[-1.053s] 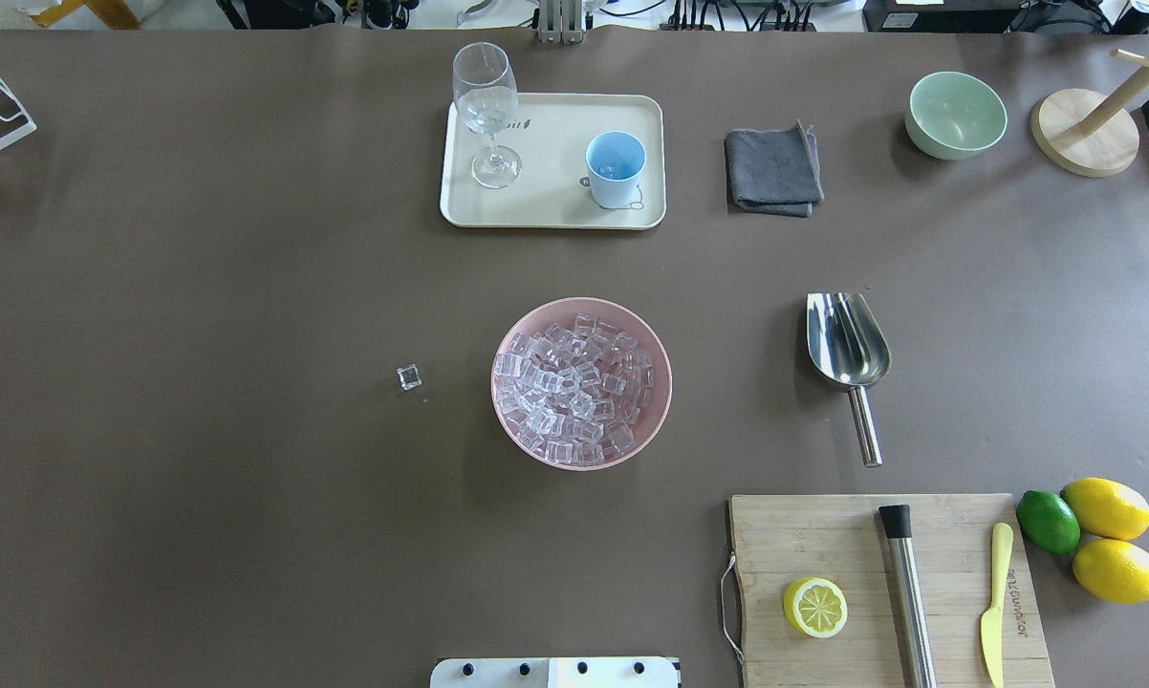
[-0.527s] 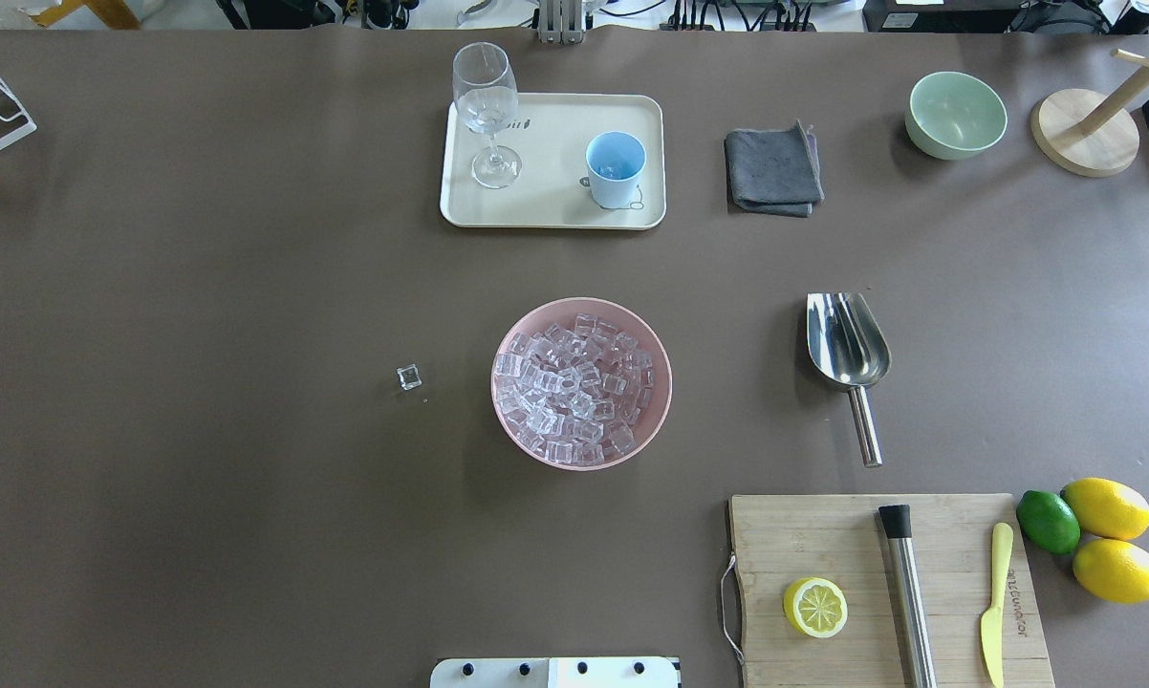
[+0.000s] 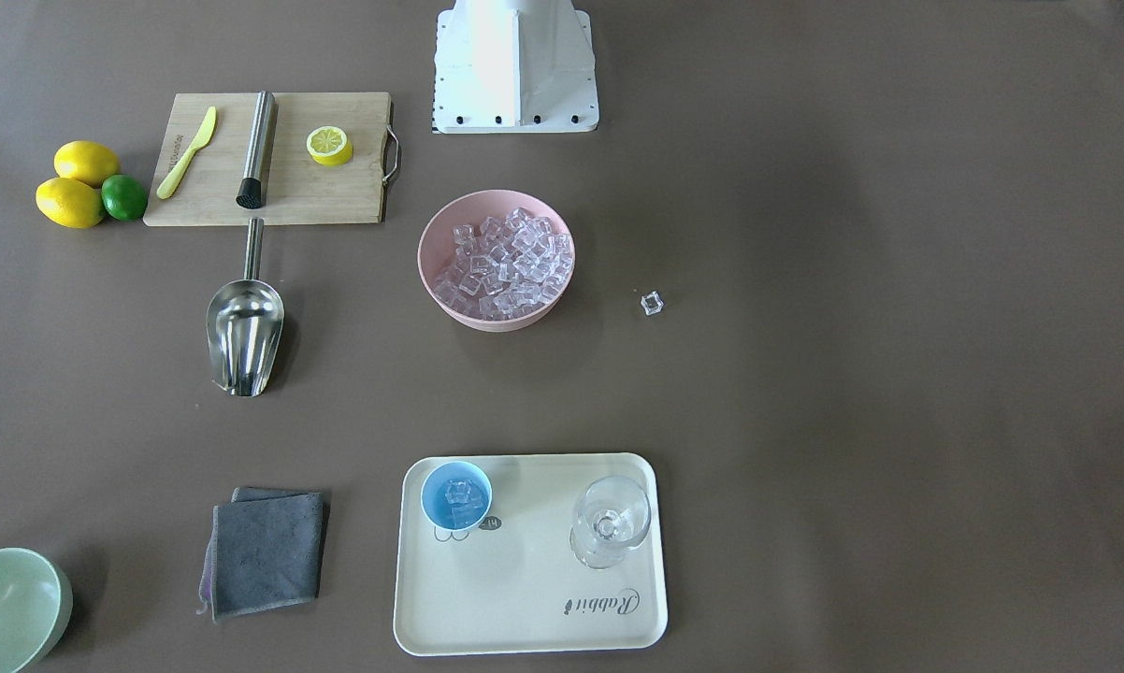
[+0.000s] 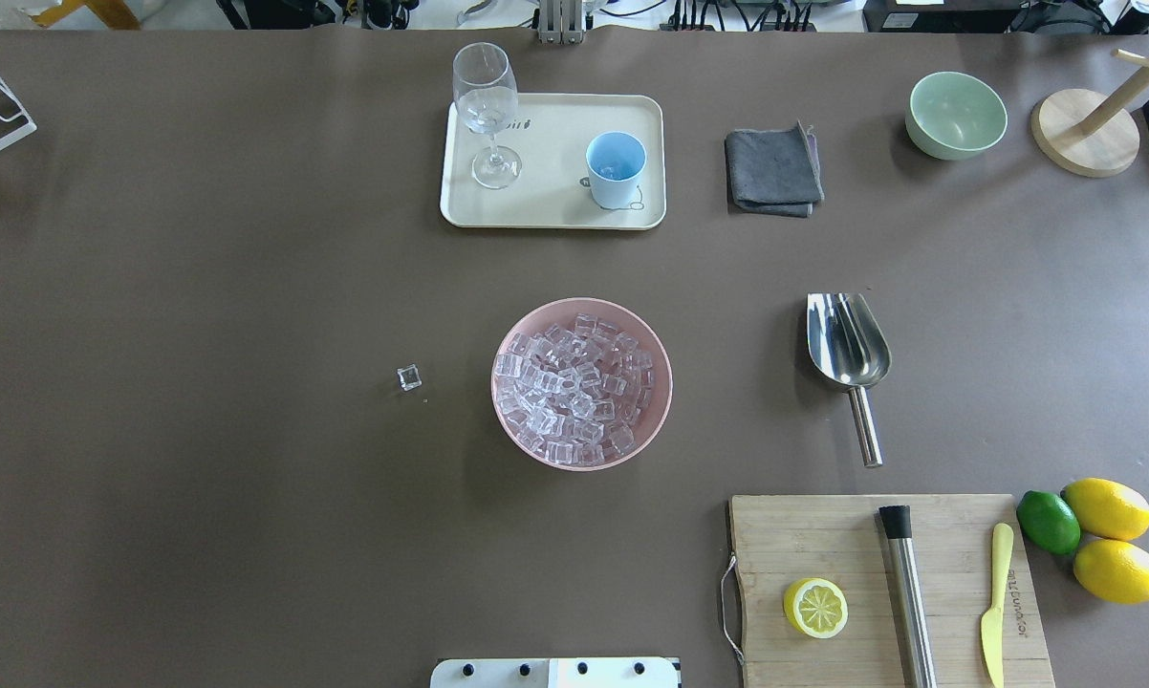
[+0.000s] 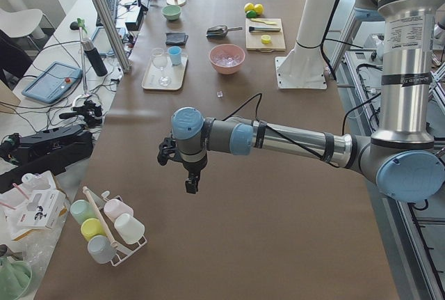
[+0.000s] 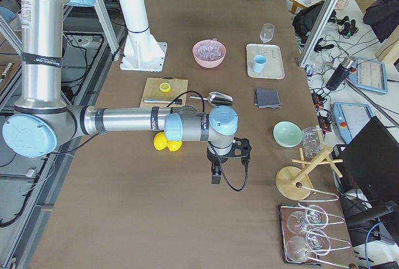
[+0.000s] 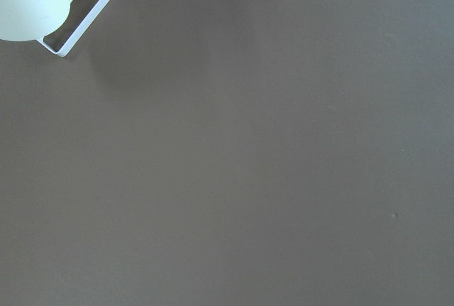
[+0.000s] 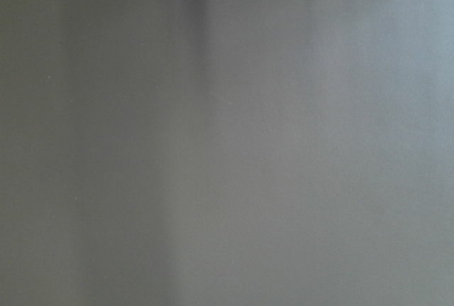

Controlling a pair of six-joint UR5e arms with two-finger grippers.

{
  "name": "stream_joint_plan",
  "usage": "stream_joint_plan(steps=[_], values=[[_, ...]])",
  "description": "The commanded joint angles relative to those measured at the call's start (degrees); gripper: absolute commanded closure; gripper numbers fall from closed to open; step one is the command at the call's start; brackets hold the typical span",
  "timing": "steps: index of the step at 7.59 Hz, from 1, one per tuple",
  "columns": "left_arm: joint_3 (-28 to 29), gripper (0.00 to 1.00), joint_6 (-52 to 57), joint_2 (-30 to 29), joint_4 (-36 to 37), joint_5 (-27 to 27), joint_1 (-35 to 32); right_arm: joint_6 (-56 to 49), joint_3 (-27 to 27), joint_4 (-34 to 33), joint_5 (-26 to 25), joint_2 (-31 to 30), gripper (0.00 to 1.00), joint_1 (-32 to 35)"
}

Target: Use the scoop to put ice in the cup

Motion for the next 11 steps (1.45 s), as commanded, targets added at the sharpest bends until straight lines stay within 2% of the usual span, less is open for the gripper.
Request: stream_joint_plan(steps=[1,5,11], values=[[0.08,0.02,0.0,0.0,0.0,0.09,-0.01,-0.11,-1.49,0.07,0.03,0.7,0.0,-0.02],[-0.01,0.02,0.0,0.0,0.0,0.01,-0.01,0.15,-3.86,0.68,0.03,0.7,0.0,-0.28],[-0.45,0.02,0.0,0.0,0.08,0.0,-0.01,-0.02,-3.08,0.77,0.03,1.49,0.0,-0.37]])
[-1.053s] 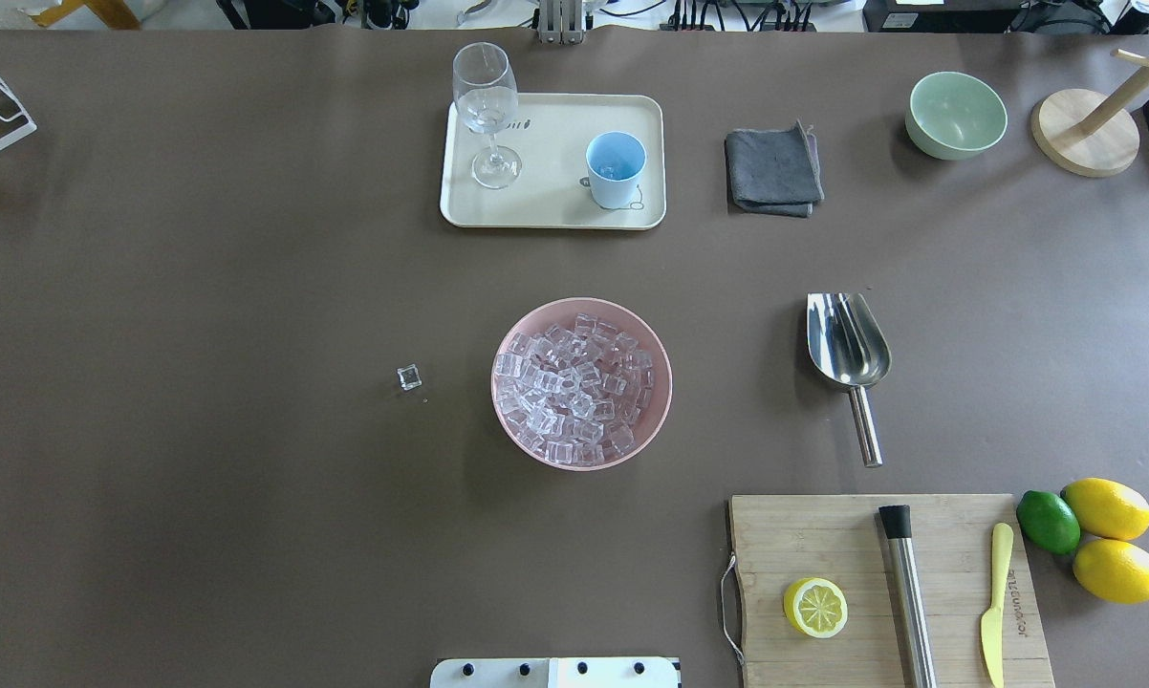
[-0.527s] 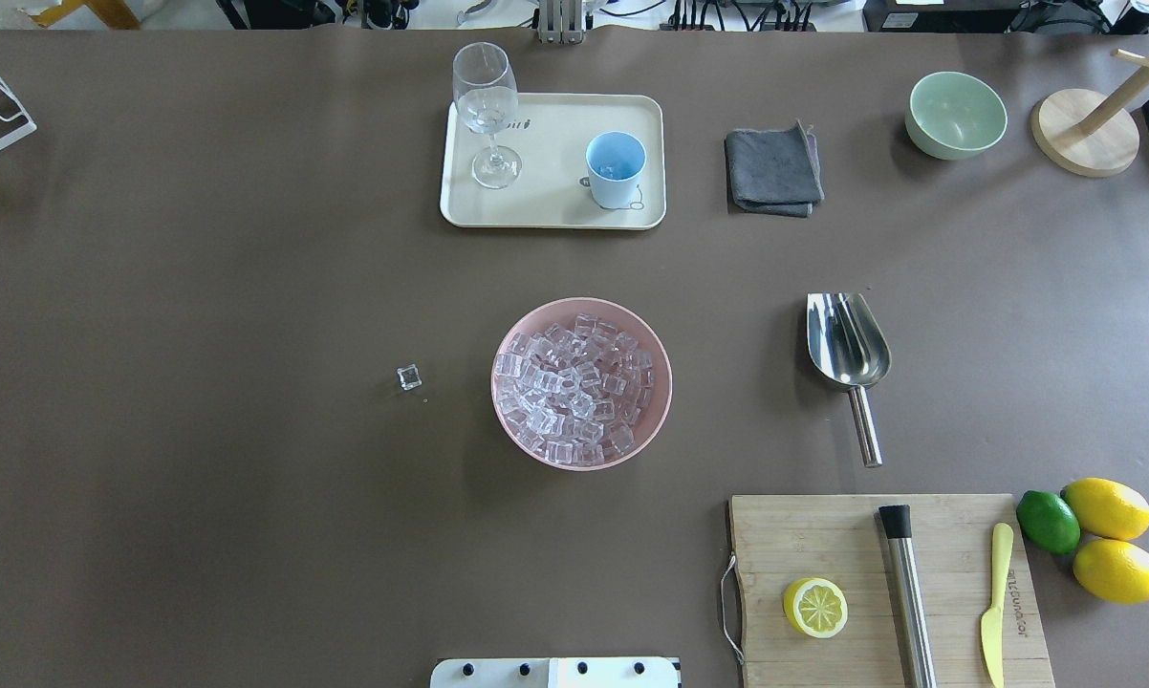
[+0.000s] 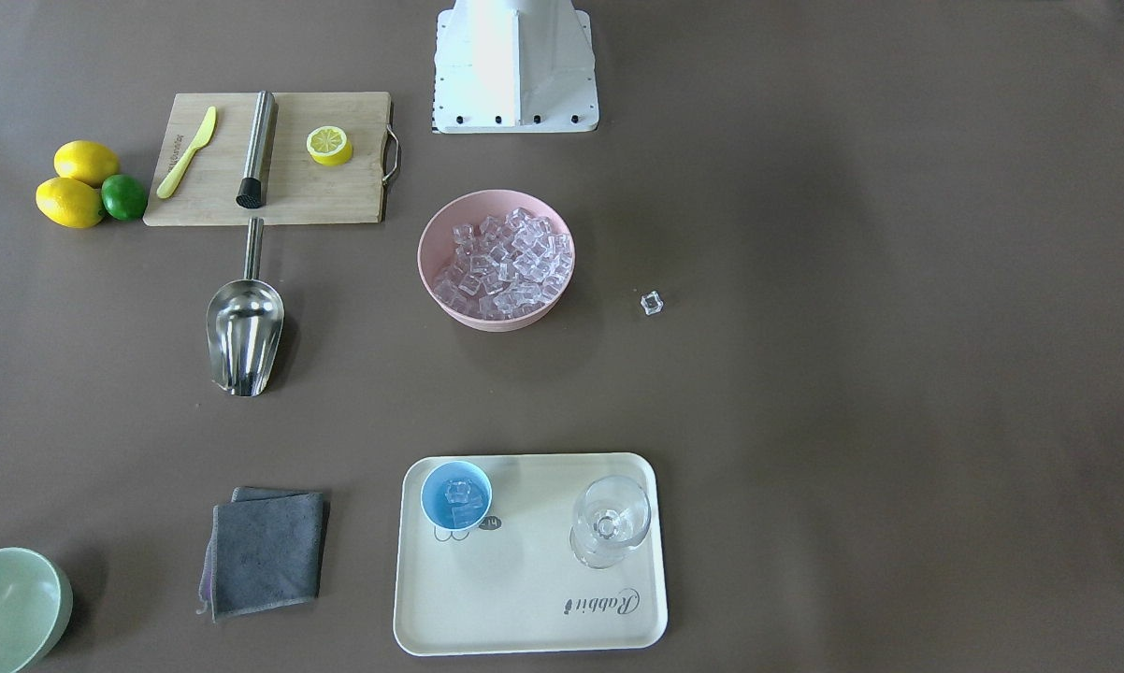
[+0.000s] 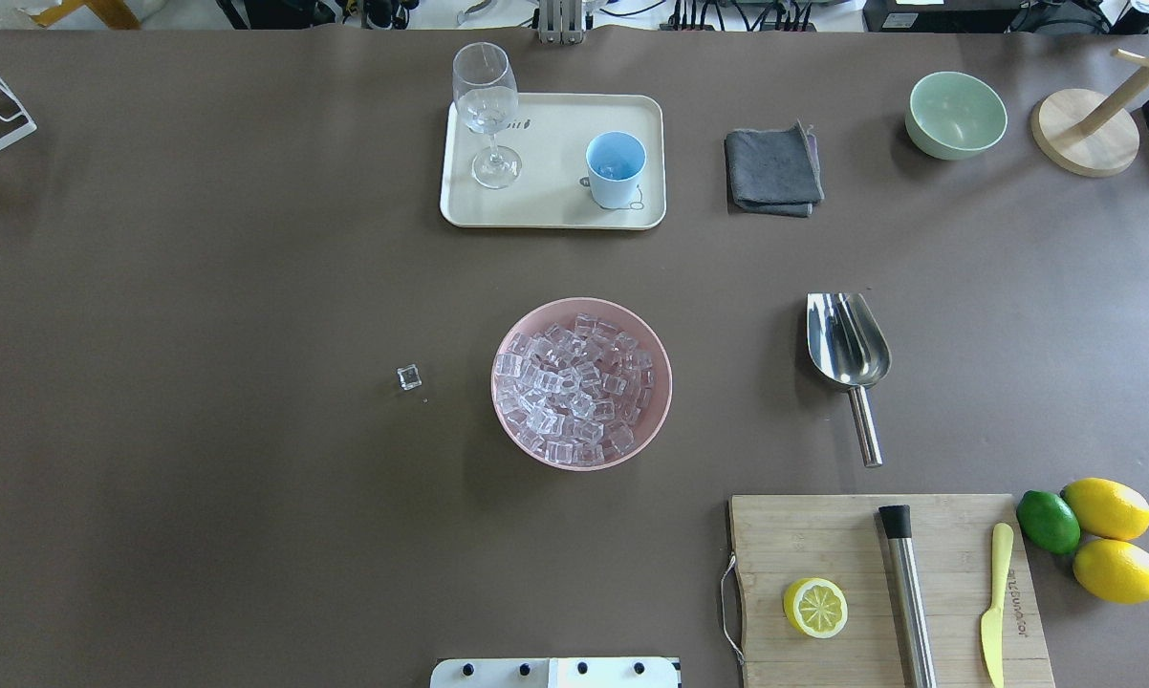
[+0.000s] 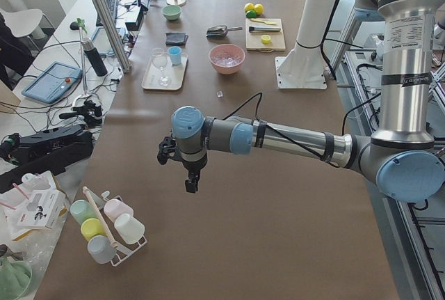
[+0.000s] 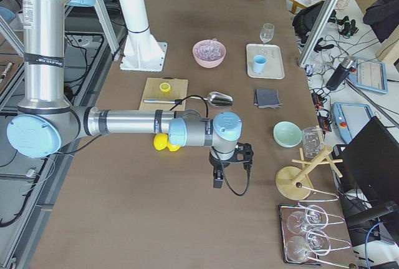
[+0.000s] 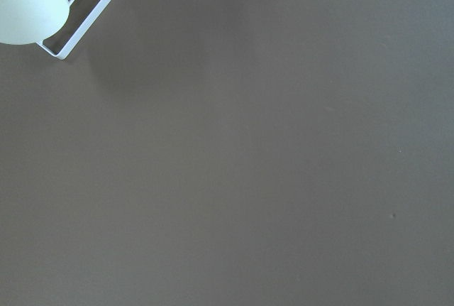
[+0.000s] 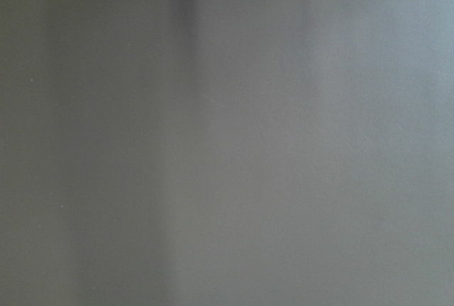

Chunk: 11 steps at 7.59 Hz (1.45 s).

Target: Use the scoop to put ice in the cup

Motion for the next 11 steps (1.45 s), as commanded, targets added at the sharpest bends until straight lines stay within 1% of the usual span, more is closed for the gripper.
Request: stream_joint_plan(steps=[1,3,4,11], values=[[-0.32,0.02,0.0,0.0,0.01,0.0,0.0,0.13,0.18,0.04,0.11,0.16,0.0,0.01],[-0.24,0.02,0.0,0.0,0.01,0.0,0.0,-0.04,-0.25,0.04,0.03,0.08,0.0,-0.08],[-0.24,0.02,0.0,0.0,0.01,0.0,0.0,0.13,-1.48,0.04,0.02,0.07,0.0,-0.08],[0.11,0.02,0.0,0.09,0.01,-0.09,0.0,0.31,-0.96,0.13,0.02,0.16,0.0,-0.17]])
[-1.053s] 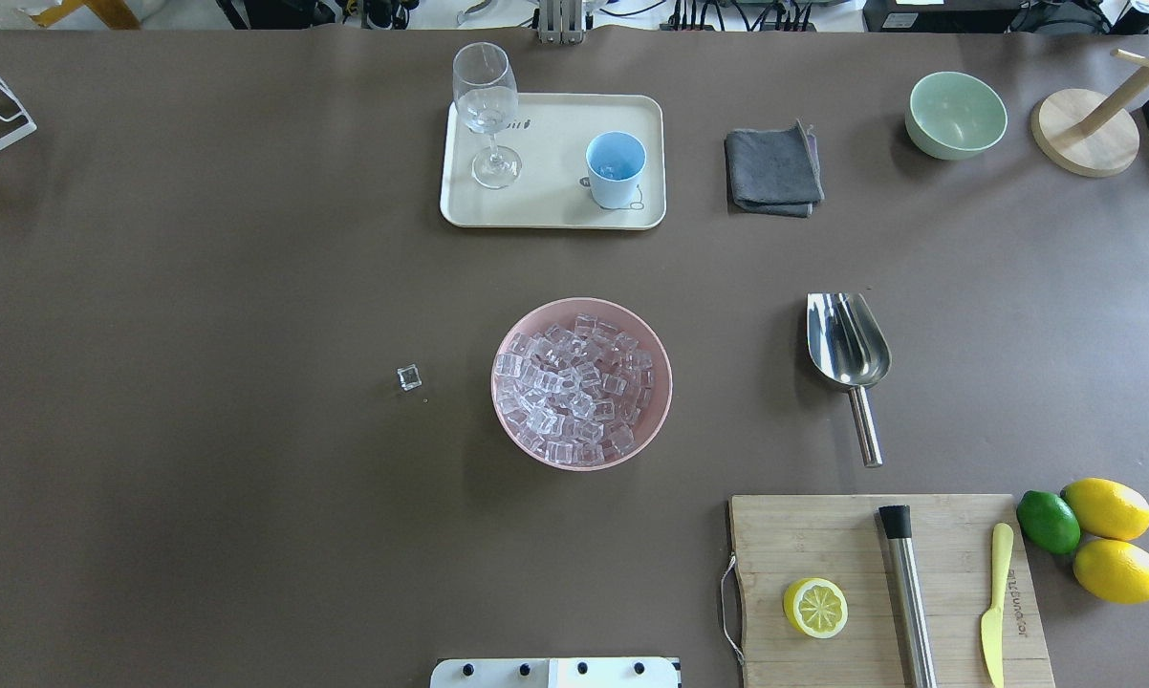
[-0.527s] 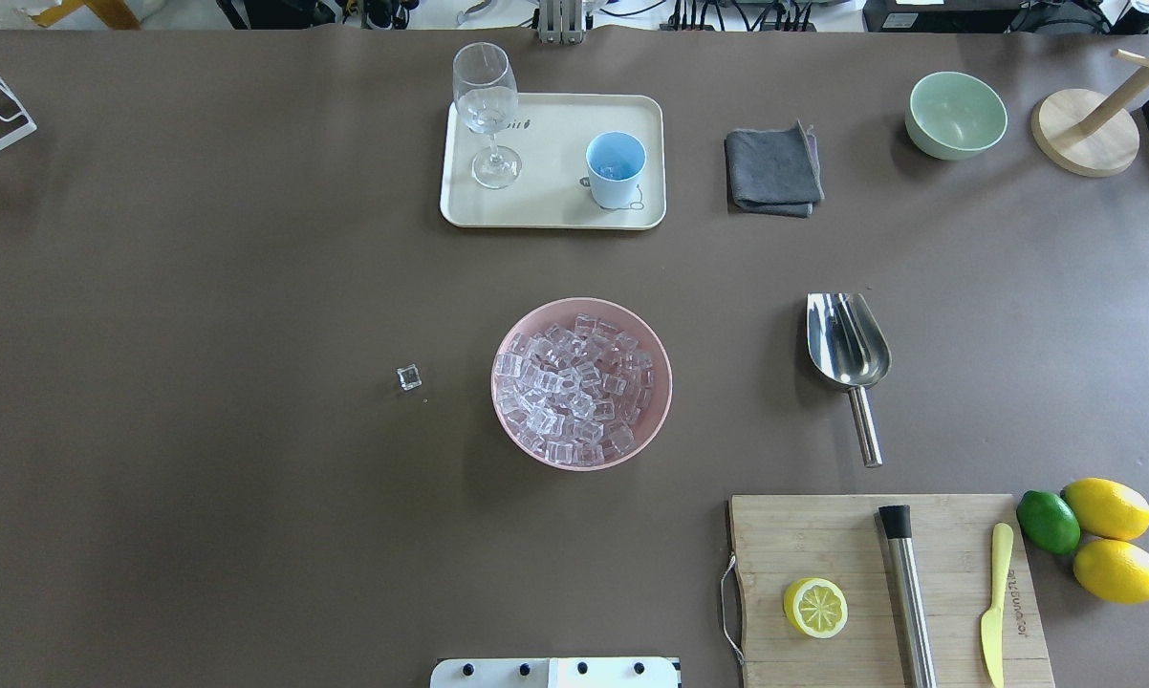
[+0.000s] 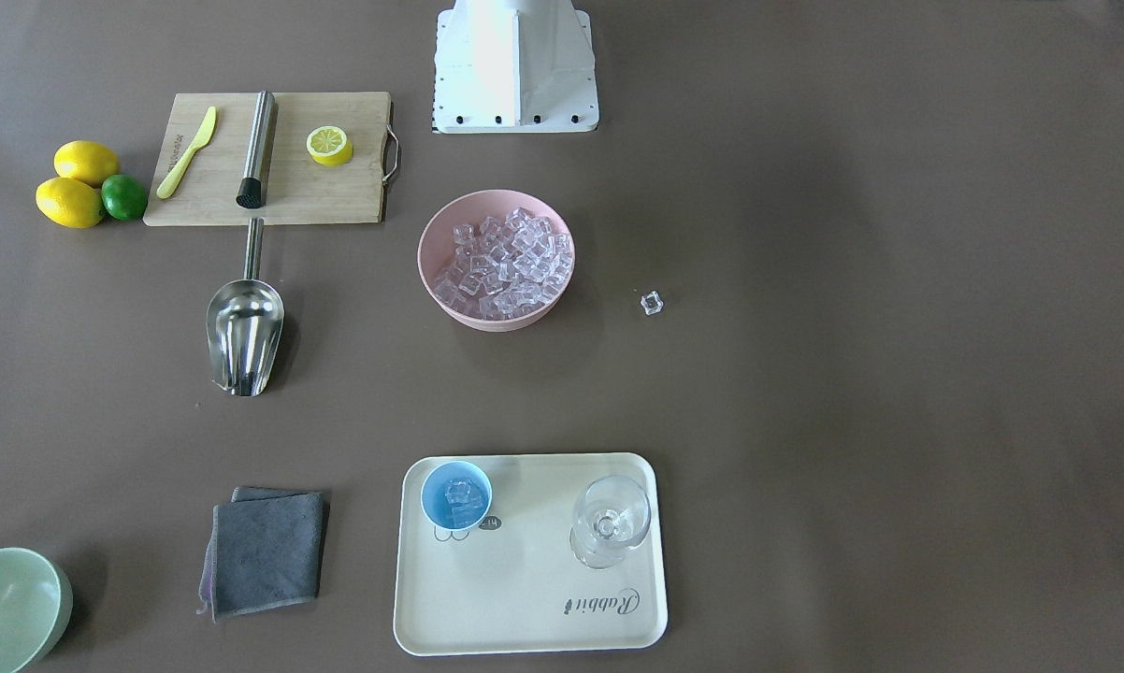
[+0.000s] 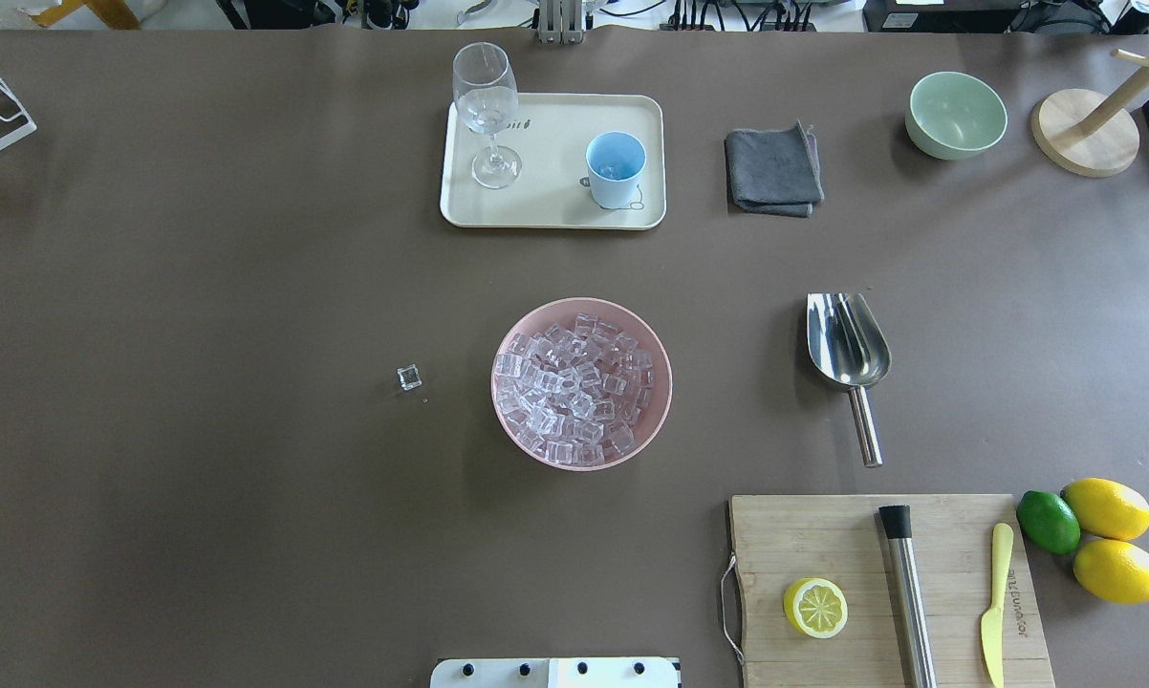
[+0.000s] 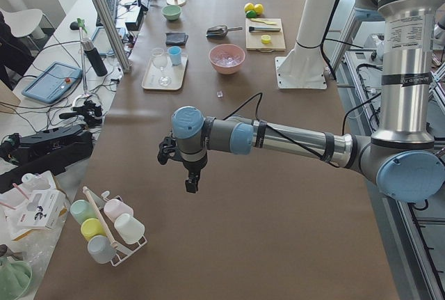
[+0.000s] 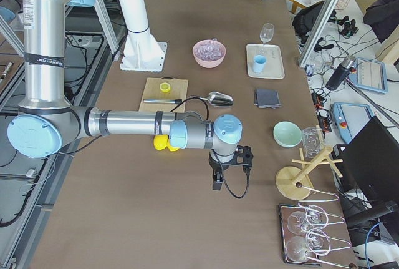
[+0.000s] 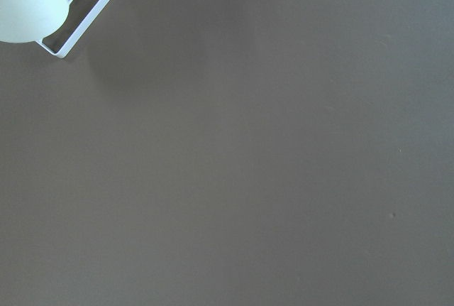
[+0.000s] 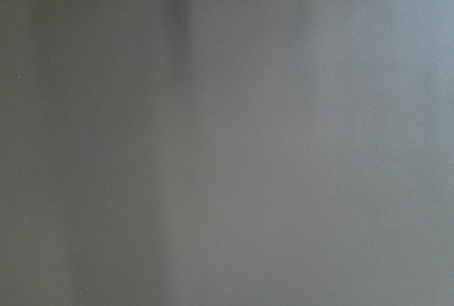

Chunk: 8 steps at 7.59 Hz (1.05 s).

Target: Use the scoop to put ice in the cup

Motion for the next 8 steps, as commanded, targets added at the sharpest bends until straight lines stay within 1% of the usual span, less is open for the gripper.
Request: stream_joint_plan(steps=[1,3,5,7,8], values=[[-0.08,0.02,0.0,0.04,0.0,0.0,0.0,0.06,0.09,0.01,-0.03,0.03,0.0,0.0],[-0.08,0.02,0.0,-0.05,0.0,0.0,-0.09,0.06,0.26,0.0,0.06,0.03,0.0,0.0],[0.1,0.02,0.0,0.04,0.0,0.17,0.0,1.1,-0.53,6.04,0.06,-0.41,0.0,-0.09],[0.27,0.02,0.0,0.04,-0.09,0.0,0.0,1.99,-1.93,6.33,0.58,-0.59,0.0,-0.09],[0.88,0.02,0.09,0.04,-0.09,0.09,0.0,2.16,-1.76,6.33,0.67,-0.59,0.0,-0.09]])
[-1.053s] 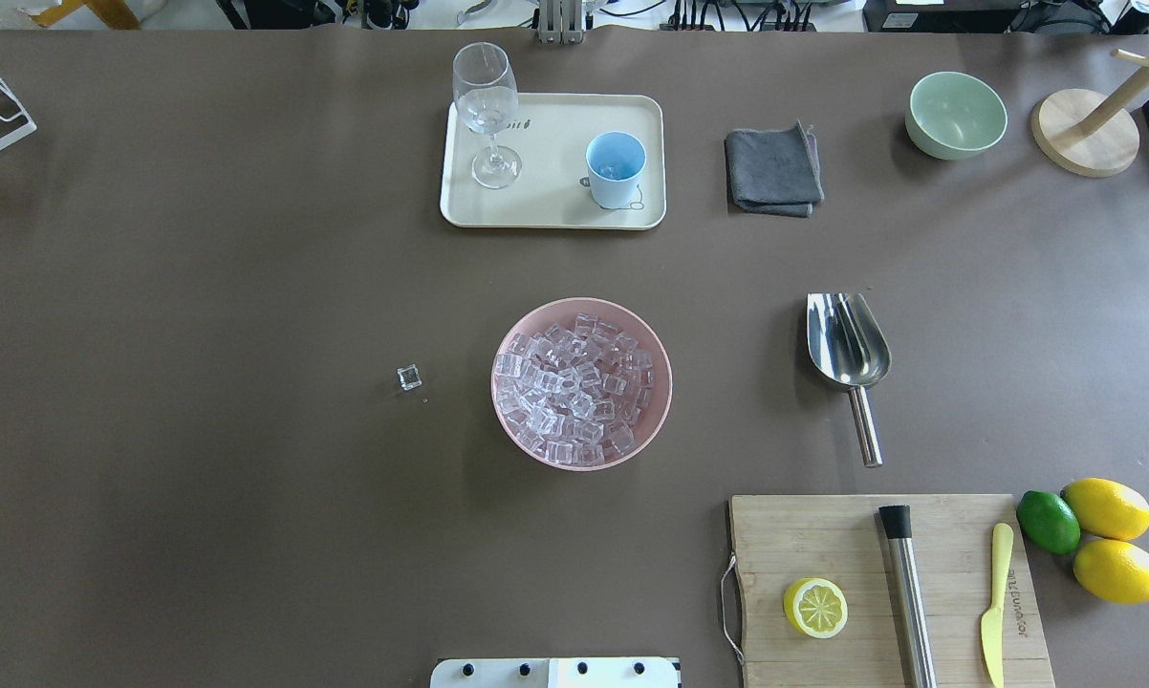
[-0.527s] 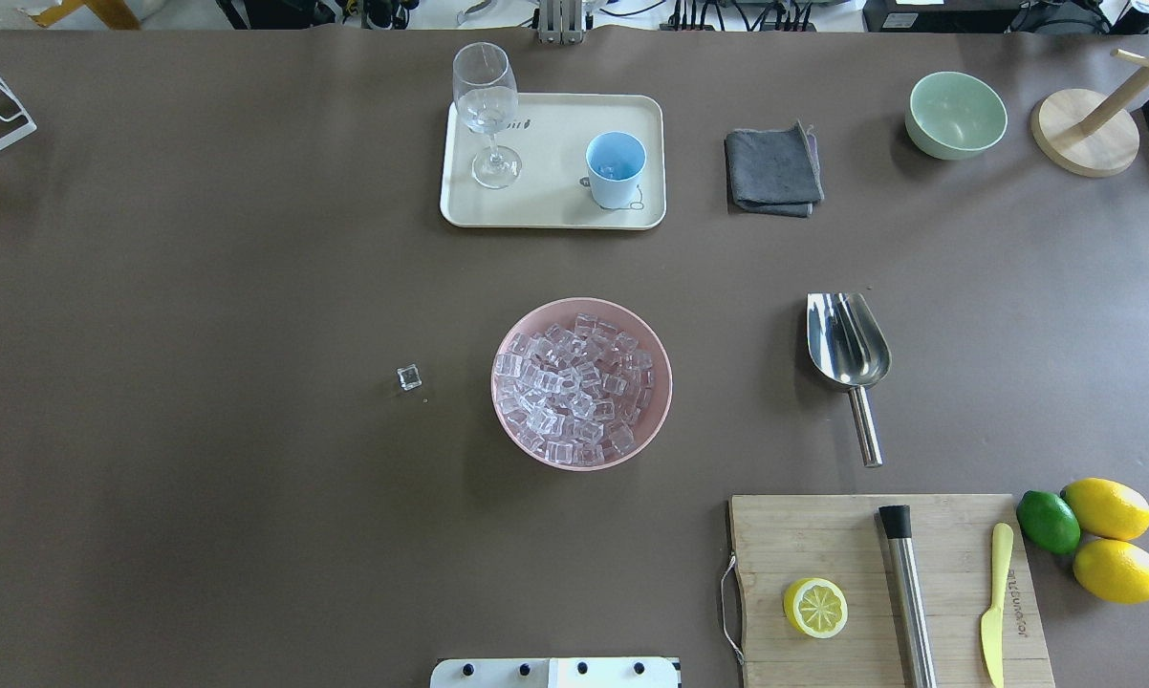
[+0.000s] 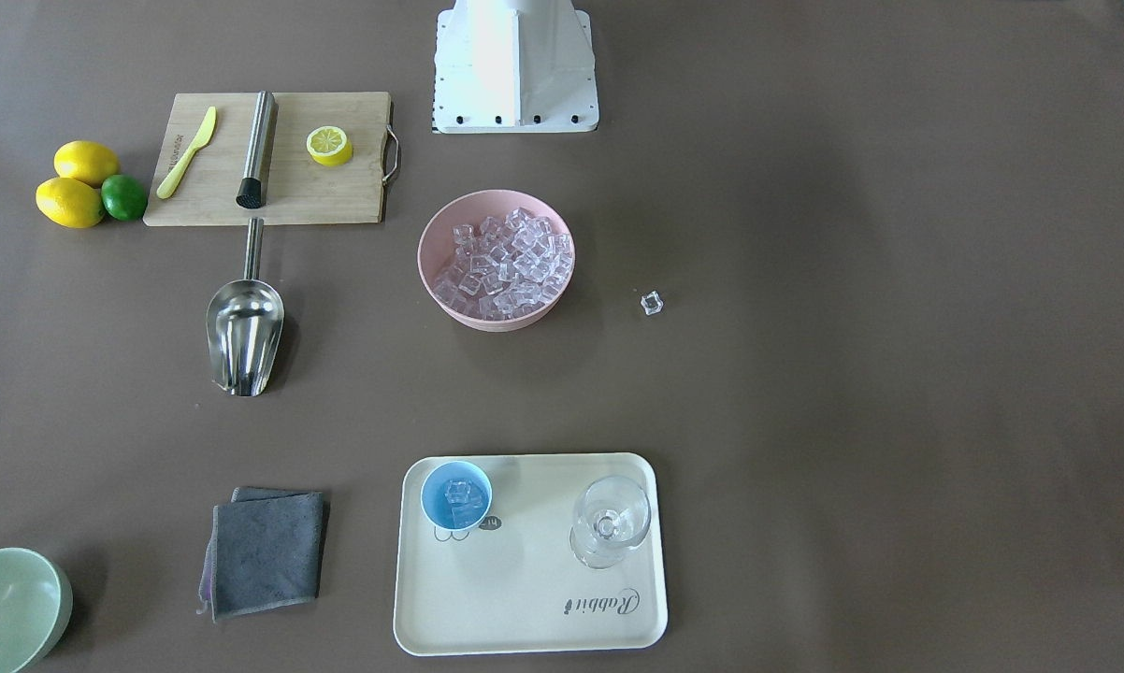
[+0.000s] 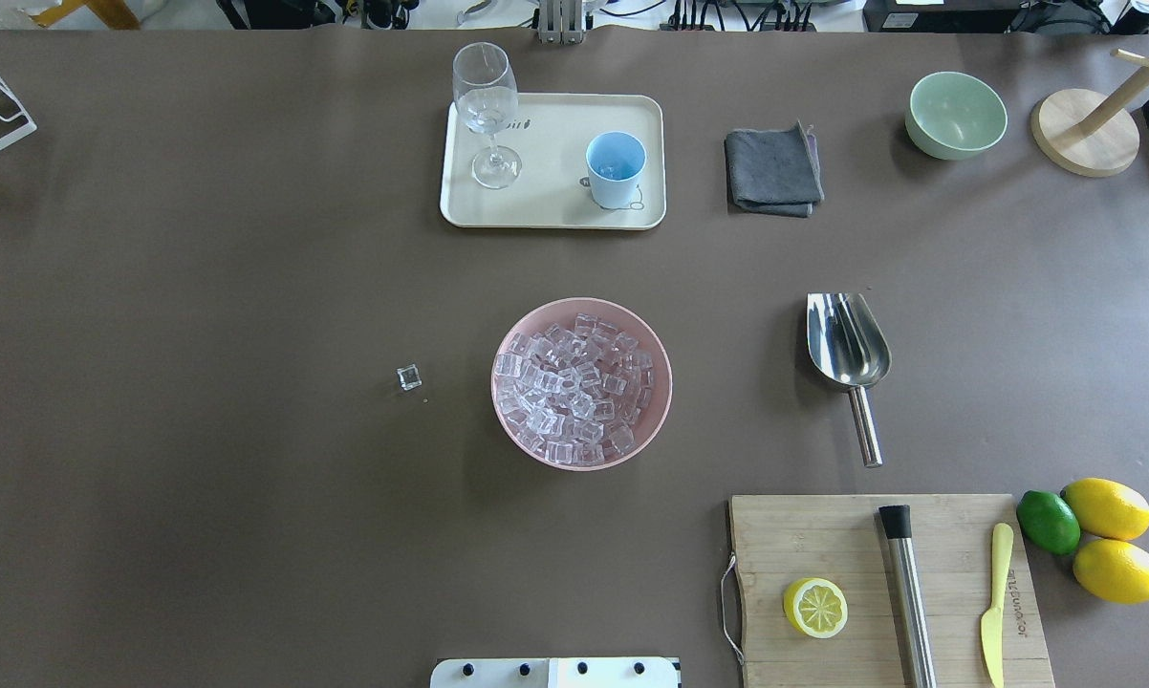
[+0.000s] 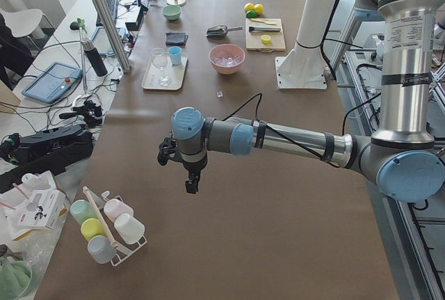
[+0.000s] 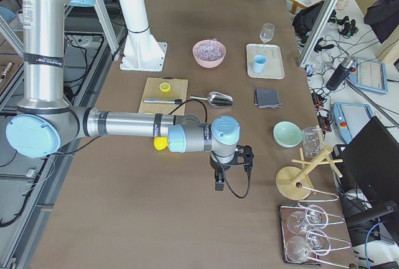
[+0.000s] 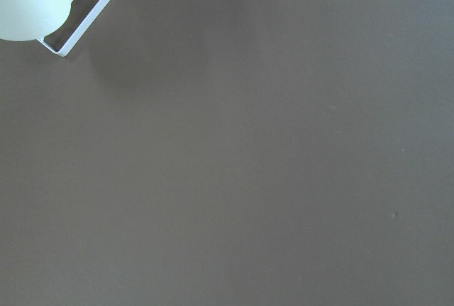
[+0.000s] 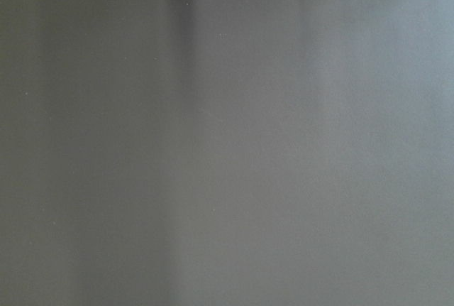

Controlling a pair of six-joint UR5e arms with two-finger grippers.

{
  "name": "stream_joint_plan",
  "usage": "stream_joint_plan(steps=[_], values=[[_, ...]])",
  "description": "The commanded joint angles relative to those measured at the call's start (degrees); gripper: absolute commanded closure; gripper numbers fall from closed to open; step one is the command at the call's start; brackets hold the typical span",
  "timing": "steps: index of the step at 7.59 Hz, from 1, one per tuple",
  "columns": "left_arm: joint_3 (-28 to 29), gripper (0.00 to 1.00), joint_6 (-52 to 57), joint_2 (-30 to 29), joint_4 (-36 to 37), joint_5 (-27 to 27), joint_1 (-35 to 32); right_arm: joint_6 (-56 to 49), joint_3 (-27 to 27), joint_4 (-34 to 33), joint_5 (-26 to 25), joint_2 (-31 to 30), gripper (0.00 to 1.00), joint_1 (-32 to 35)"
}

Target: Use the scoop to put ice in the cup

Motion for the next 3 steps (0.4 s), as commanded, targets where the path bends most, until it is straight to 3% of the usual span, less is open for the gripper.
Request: stream_joint_plan(steps=[1,3], values=[[0.45,0.02,0.08,0.03,-0.14,0.11,-0.08,0.37,-0.51,0.23,0.31,-0.06,0.0,-0.01],[0.36,0.01,0.35,0.03,-0.4,0.2,-0.6,0.37,-0.68,0.4,0.22,0.37,0.0,-0.01]])
